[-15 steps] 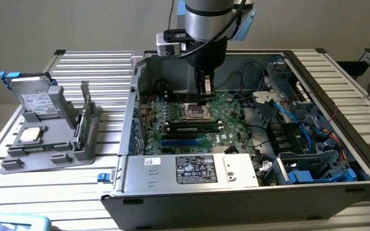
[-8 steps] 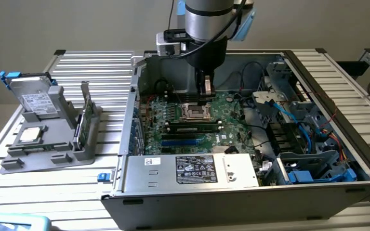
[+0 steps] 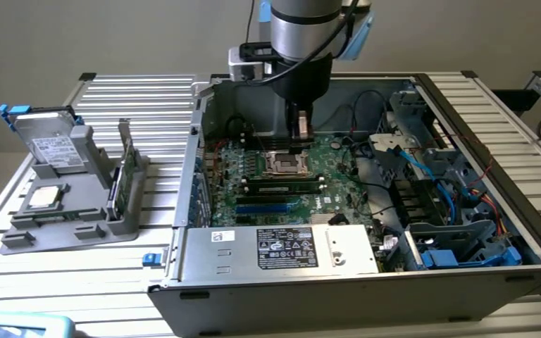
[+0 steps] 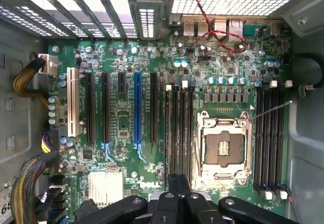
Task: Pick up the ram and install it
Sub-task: 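Press down the ram until it locks into place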
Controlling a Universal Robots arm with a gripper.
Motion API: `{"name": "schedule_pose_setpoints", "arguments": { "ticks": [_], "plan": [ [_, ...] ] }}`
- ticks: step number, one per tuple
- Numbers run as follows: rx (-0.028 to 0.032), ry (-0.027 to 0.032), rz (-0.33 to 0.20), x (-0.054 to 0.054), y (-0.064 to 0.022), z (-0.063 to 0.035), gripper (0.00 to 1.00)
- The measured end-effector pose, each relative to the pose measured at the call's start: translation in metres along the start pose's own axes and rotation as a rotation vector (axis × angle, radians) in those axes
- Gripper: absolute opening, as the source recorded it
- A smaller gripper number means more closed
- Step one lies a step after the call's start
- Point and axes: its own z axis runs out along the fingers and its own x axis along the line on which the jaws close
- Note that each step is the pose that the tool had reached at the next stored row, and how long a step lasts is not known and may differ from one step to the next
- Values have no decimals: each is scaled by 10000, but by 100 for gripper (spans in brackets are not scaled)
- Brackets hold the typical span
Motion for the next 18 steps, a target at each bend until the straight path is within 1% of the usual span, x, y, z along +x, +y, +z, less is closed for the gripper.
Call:
{"name": "schedule_pose_setpoints", "arguments": {
  "ticks": [18],
  "plan": [
    [170,144,3181,0,0,5,11]
  ]
}}
